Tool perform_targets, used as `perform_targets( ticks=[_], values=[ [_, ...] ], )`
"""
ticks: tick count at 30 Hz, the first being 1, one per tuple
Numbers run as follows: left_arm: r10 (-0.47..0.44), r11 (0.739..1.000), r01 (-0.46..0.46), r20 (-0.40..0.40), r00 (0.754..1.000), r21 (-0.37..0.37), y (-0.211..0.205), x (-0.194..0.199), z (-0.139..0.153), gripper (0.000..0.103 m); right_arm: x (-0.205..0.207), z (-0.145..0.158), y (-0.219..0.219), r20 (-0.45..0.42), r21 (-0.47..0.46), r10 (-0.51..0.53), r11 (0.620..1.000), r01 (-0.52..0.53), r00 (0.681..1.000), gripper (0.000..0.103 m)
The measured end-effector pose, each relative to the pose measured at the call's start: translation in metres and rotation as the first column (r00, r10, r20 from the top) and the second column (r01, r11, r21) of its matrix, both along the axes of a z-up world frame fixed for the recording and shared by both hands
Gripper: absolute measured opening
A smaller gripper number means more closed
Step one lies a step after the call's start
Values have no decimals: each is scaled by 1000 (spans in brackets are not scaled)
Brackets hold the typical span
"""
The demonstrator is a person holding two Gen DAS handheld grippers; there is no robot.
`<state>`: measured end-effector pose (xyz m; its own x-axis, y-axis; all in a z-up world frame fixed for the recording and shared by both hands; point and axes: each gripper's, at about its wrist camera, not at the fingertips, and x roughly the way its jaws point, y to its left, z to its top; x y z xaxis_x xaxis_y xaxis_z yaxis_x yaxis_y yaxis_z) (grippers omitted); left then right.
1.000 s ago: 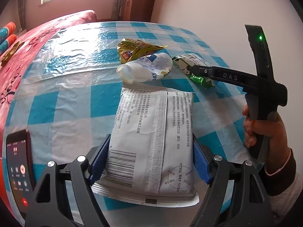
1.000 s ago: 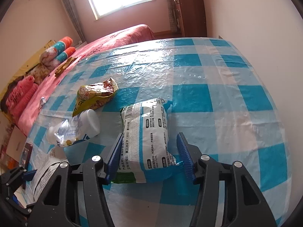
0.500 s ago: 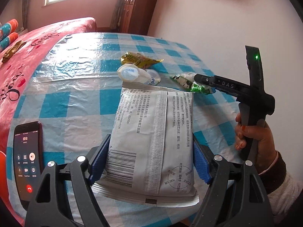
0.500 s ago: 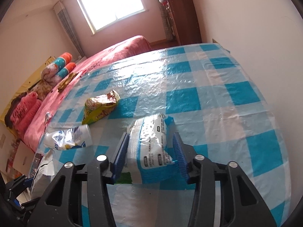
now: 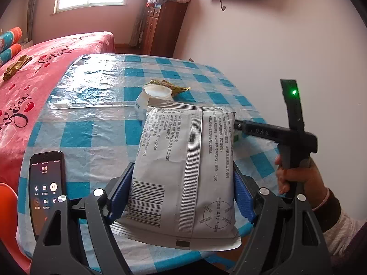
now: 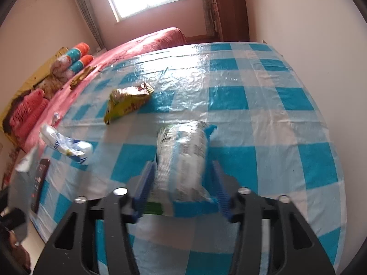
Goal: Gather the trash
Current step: 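Hold the wipes packets in both tools and lift them off the table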
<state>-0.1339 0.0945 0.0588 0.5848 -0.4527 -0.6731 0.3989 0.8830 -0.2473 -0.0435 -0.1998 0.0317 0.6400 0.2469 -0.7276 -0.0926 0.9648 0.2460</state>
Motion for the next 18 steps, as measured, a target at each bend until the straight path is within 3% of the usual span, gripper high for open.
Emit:
perform_targets(
  ticks=[3,6,7,8,11,14,18],
  values=[
    [0,1000,0,13,1000,-7,3,0,4,78,0,0,6,6,-34,0,999,0,1000,81],
    [-4,1000,4,21,1000,-27,6,-2,10,73,5,-2,14,4,-81,3,997,-3,1000,81],
    [-8,999,9,25,1000,-35,6,-2,12,62,7,-4,15,0,-94,1,996,-1,1000,81],
    [-9,999,10,23,1000,-41,6,-2,13,60,10,-5,17,-3,-108,-1,994,0,1000,81],
    [-27,998,27,11,1000,-62,7,1,13,60,15,-11,21,-14,-150,-3,989,0,1000,81],
    [-43,999,42,-17,999,-31,2,1,1,61,15,-12,22,-13,-156,-4,988,2,1000,76],
    [-88,996,90,-77,993,16,-8,-2,-20,69,16,-14,24,-13,-180,-6,984,3,1000,75]
  ],
)
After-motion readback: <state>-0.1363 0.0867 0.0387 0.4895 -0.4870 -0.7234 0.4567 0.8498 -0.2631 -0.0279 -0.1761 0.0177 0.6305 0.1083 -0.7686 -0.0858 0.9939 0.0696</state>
